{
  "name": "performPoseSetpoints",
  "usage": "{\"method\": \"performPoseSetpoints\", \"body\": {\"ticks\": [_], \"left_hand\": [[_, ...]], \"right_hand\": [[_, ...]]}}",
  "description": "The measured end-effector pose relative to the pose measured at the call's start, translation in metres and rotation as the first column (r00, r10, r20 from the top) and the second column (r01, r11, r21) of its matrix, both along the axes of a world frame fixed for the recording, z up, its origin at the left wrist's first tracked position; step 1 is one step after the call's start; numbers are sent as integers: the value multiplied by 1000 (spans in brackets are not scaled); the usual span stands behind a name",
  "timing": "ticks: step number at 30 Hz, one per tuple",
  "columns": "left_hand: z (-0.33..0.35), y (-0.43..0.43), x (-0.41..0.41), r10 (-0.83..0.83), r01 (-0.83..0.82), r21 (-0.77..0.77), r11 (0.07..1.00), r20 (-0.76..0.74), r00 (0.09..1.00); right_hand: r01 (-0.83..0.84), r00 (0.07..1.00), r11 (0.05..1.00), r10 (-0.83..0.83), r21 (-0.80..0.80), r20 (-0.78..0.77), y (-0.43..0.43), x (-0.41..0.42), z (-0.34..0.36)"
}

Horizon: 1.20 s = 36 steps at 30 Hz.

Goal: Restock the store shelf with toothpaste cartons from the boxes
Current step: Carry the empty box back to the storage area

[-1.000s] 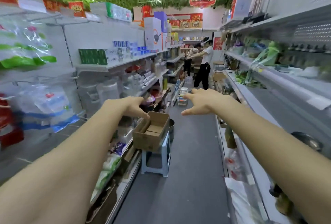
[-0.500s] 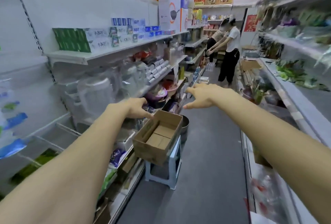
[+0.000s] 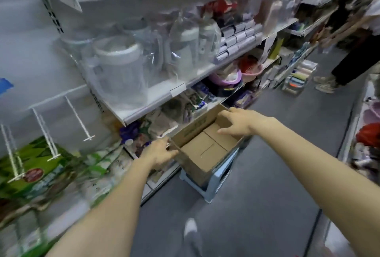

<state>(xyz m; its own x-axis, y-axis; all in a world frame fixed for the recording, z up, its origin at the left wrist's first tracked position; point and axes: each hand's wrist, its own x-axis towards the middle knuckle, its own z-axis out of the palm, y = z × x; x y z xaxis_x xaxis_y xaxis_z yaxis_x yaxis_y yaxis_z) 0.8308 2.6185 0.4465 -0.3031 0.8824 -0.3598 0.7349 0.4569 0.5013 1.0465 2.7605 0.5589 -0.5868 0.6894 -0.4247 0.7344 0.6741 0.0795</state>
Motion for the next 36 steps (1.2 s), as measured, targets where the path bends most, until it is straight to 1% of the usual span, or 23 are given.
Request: {"method": "performPoseSetpoints", "body": {"ticks": [3, 6, 10, 13, 17, 18, 20, 23, 24, 26, 28, 29, 31, 34, 36], "left_hand": [[-50, 32, 3, 76, -70, -66, 995, 101, 992], [-89, 58, 12, 185, -162, -128, 978, 193, 964], [-127, 89, 23, 269, -228, -189, 955, 227, 936], [-145, 106, 28, 289, -232, -234, 944, 252, 923], [-166, 119, 29, 394, -302, -303, 904, 318, 862], [-172, 122, 30, 457, -353, -332, 875, 321, 830], [-186, 128, 35, 605, -478, -396, 784, 317, 730], [-206, 137, 42, 781, -630, -463, 623, 316, 539], [-210, 139, 45, 828, -670, -488, 560, 306, 469], [-216, 142, 53, 905, -740, -523, 424, 259, 336], [-219, 151, 64, 952, -788, -538, 301, 210, 220], [-224, 159, 69, 966, -804, -541, 247, 200, 162], [-235, 176, 76, 977, -826, -537, 172, 203, 71], [-256, 205, 86, 975, -850, -520, 83, 219, -38], [-269, 223, 90, 961, -860, -511, -14, 231, -153]], "right_hand": [[15, 999, 997, -12, -73, 51, 45, -11, -42], [79, 994, 983, -65, -165, 88, 85, -13, -76], [175, 982, 951, -148, -254, 120, 134, -2, -114], [214, 976, 928, -188, -304, 112, 174, 4, -143], [245, 969, 902, -236, -355, 69, 219, 12, -188], [250, 968, 903, -240, -348, 74, 233, 12, -200], [287, 958, 891, -272, -351, 95, 260, 16, -227], [383, 922, 842, -374, -381, 101, 311, 23, -271], [396, 916, 835, -387, -383, 104, 329, 24, -284], [375, 926, 837, -361, -400, 112, 366, 25, -313], [346, 937, 848, -333, -402, 104, 394, 23, -326], [354, 933, 844, -349, -403, 89, 408, 21, -332], [378, 919, 807, -387, -455, 77, 431, 17, -342], [393, 908, 751, -408, -531, 95, 455, 8, -357], [384, 908, 733, -409, -562, 89, 458, 2, -372]]}}
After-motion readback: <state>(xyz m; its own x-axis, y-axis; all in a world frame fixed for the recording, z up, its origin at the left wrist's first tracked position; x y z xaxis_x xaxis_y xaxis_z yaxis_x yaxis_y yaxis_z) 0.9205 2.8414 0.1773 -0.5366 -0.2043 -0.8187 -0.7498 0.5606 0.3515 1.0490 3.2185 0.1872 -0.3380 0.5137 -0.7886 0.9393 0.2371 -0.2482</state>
